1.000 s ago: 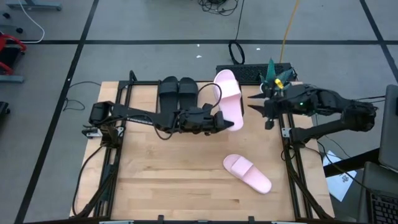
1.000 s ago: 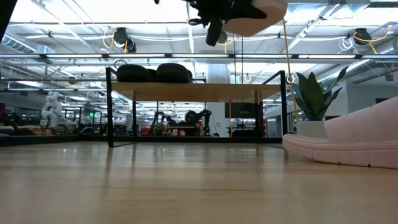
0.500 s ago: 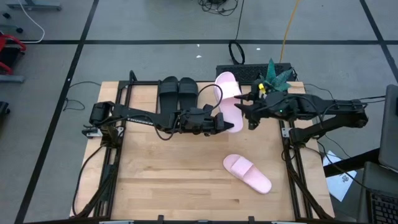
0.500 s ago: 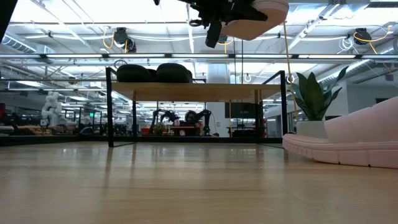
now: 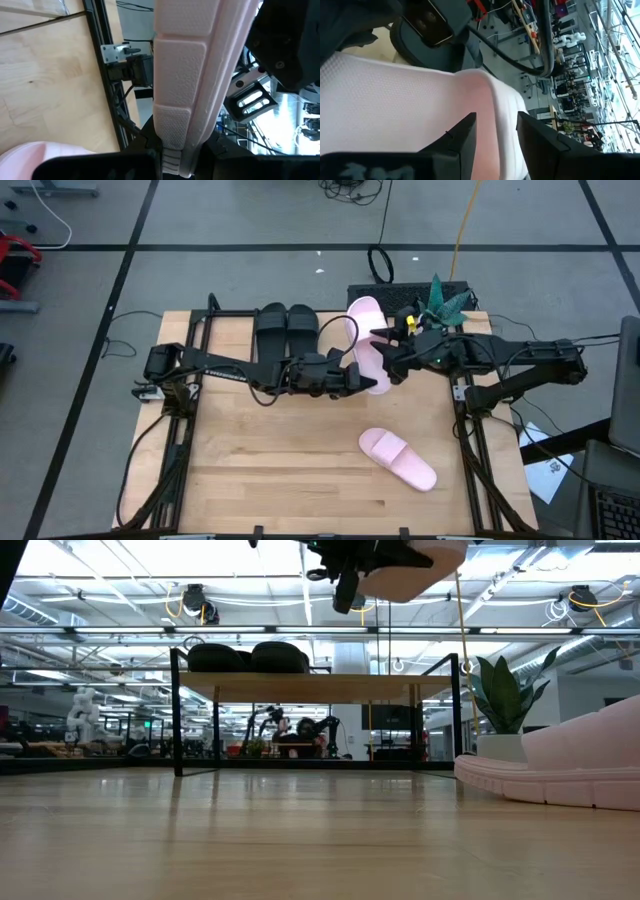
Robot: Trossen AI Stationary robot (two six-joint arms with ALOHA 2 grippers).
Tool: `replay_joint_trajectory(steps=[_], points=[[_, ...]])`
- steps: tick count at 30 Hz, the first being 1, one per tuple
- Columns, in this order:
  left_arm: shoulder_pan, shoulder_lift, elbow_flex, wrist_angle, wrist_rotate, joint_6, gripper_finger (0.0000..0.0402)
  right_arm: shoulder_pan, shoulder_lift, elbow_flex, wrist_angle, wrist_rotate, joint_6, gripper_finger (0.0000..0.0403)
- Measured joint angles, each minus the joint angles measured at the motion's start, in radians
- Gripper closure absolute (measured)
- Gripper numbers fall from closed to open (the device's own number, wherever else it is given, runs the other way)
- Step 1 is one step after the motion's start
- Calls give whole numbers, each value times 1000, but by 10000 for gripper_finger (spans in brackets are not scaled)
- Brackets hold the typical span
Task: Pick and place slides into the shelf
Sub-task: Put the left pink slipper on the shelf
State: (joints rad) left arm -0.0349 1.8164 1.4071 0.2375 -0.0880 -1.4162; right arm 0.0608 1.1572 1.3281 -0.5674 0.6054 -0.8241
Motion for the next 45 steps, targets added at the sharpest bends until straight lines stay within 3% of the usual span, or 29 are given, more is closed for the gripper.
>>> replay_joint_trajectory(steps=[11,15,20,27,29,37,45], points=[[-12,0,0,1,2,0,357,-53,5,0,16,4,-18,279],[-18,0,0,7,-6,0,357,-79,5,0,17,0,-12,312],[-20,0,0,29,-7,0,358,-85,5,0,13,-1,-11,388],[-20,0,0,52,7,22,358,-85,5,0,12,12,3,398],[-20,0,0,53,7,19,335,-85,5,0,18,36,0,398],[-23,0,1,50,19,89,179,-87,5,-1,3,87,-4,401],[-54,1,1,-5,66,62,119,-86,5,-1,-11,102,-7,402]])
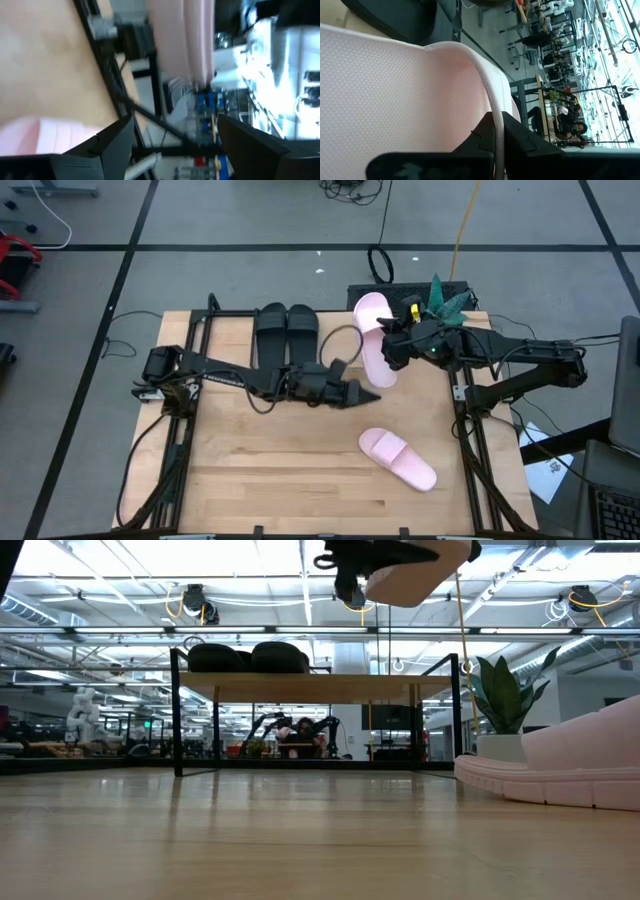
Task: Pick and place slides into the shelf
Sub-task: Put the left pink slipper on the shelf
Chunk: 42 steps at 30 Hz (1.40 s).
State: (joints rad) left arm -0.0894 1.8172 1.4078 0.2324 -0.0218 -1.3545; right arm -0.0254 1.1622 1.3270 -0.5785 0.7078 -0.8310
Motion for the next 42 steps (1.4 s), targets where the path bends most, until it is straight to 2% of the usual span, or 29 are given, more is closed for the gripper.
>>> replay_joint_trajectory(steps=[3,5,10,12,17,20,26,33,42], points=[[-49,-7,0,-37,-8,-19,117,-12,0,0,-2,-3,0,402],[-89,-16,-1,-65,-48,-23,120,-25,0,0,-1,-5,0,402],[-207,-59,0,-200,-227,-48,137,-85,12,1,19,-109,49,402],[-258,-89,-1,-301,-319,-80,145,-106,30,1,34,-133,57,402],[-362,-147,-3,-504,-543,-166,159,-113,121,1,94,-130,62,402],[-404,-175,1,-592,-612,-214,162,-112,203,1,147,-115,61,402],[-460,-224,-1,-780,-634,-284,163,-114,332,1,275,22,20,403],[-493,-281,-1,-989,-635,-372,163,-118,393,1,328,26,14,403],[-493,-316,0,-1051,-646,-380,162,-161,394,1,323,19,89,403]])
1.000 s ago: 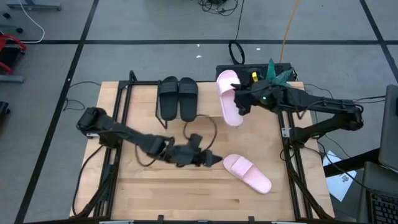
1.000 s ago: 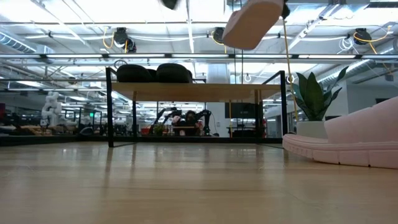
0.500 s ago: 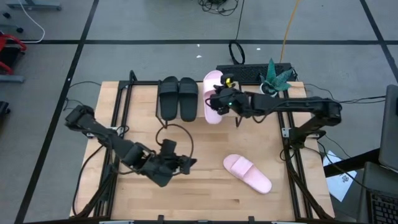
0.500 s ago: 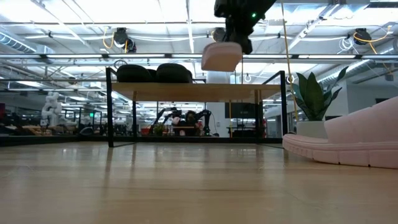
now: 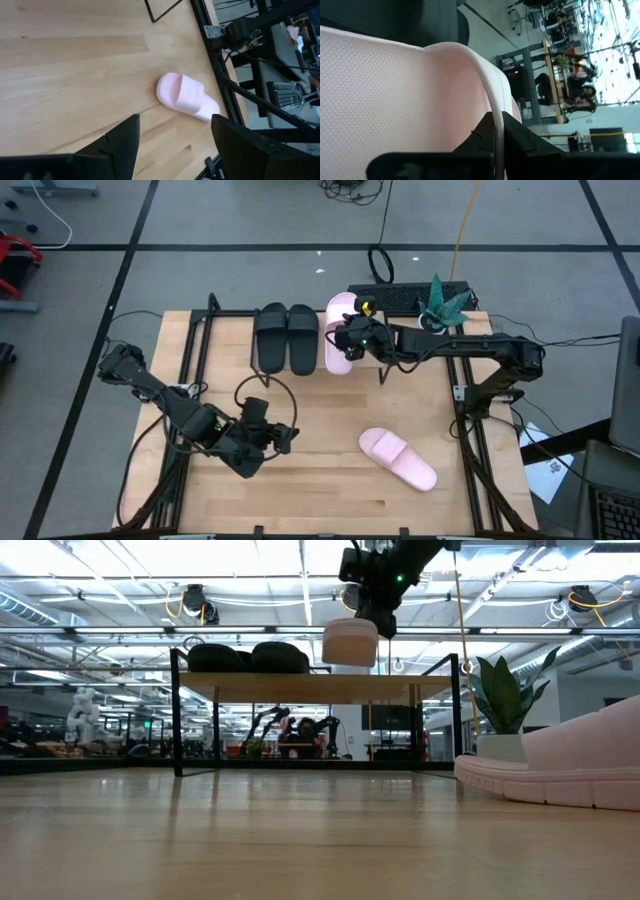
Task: Pick and place slides into the shelf
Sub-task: Put the left pink slipper on the shelf
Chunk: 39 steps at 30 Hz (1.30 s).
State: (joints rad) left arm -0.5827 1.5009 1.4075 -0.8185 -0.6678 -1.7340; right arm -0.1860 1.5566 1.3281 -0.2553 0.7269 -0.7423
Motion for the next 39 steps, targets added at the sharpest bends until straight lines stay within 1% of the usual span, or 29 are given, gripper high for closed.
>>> replay_joint_trajectory(steps=[4,6,10,16,22,30,33,39], points=[[0,1,0,0,2,-1,162,-17,0,0,4,-54,51,403],[0,1,0,0,6,-1,162,-23,0,0,11,-58,46,403],[0,2,0,1,8,0,162,-30,0,0,19,-119,62,403],[0,2,0,3,10,-2,162,-37,14,0,21,-129,69,403],[0,2,0,7,11,0,163,-39,74,0,48,-86,47,403],[-2,2,0,7,12,0,162,-45,97,-1,53,-79,42,403],[-2,2,0,6,12,1,162,-59,94,0,59,-87,42,403],[-1,2,0,6,12,1,163,-82,94,0,57,-153,81,403]])
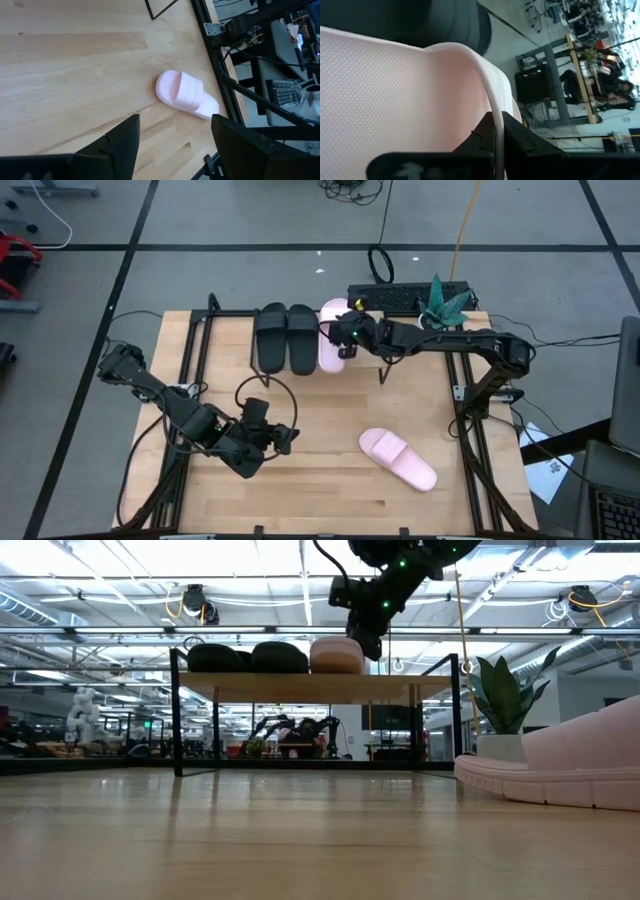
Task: Pick and place slides into the shelf
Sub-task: Put the left pink slipper on the shelf
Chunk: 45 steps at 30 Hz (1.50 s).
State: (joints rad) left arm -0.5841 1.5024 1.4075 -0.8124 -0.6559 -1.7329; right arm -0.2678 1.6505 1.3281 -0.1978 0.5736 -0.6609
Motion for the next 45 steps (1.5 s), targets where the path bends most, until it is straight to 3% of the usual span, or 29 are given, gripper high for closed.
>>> replay_joint_trajectory(steps=[32,45], points=[[1,1,0,0,-8,0,162,-12,4,0,-11,-55,5,402],[1,1,0,0,-8,0,162,-13,5,0,-16,-60,33,361]])
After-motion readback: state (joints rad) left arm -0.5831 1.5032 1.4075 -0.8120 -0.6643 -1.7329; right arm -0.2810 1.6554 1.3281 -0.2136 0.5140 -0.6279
